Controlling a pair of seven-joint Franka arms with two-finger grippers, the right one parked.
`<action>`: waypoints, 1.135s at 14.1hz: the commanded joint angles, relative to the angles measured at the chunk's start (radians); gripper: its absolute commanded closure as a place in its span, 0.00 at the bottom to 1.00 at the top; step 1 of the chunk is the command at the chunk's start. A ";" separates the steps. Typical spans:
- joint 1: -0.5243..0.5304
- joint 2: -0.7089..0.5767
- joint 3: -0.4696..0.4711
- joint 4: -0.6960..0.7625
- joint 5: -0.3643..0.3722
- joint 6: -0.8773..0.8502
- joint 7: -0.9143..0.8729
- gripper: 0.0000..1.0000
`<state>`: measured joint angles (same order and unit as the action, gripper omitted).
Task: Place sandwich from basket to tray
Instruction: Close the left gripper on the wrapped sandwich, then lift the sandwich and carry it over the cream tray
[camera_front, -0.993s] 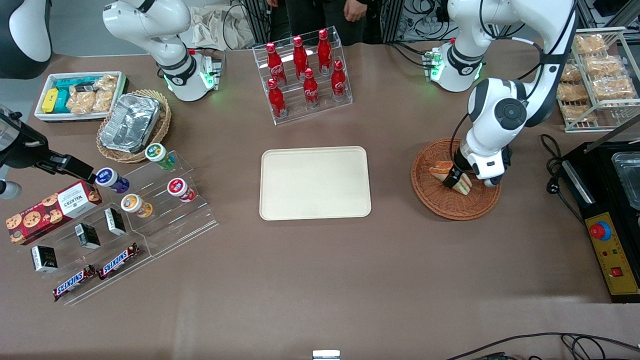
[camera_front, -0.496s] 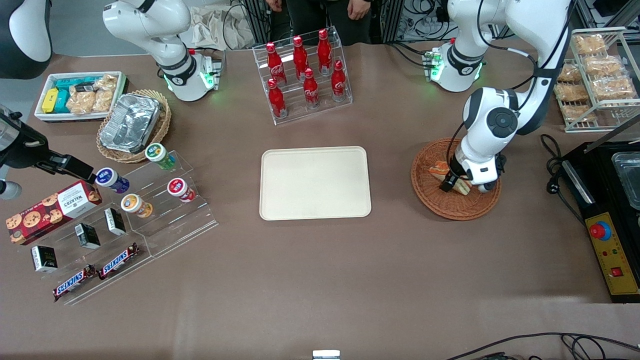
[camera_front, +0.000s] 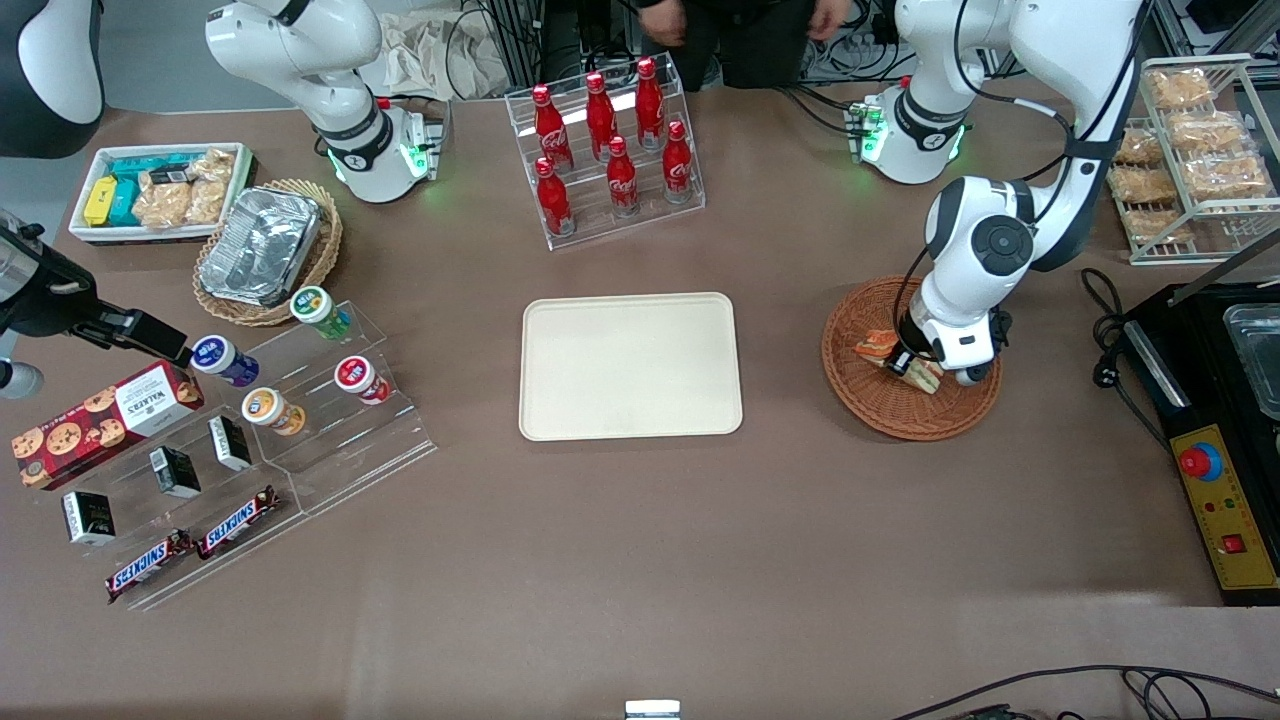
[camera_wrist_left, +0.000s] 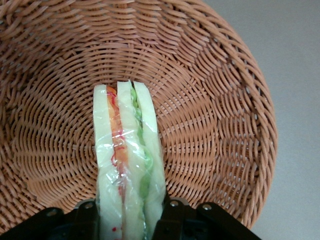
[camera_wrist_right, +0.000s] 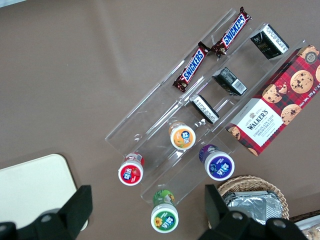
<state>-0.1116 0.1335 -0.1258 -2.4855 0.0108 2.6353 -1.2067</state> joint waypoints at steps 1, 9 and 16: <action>-0.002 -0.066 0.003 -0.004 0.015 -0.007 0.042 1.00; -0.025 -0.216 -0.080 0.259 0.012 -0.409 0.177 1.00; -0.026 -0.158 -0.270 0.414 -0.028 -0.517 0.349 1.00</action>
<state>-0.1416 -0.0766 -0.3519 -2.1274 -0.0035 2.1408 -0.9182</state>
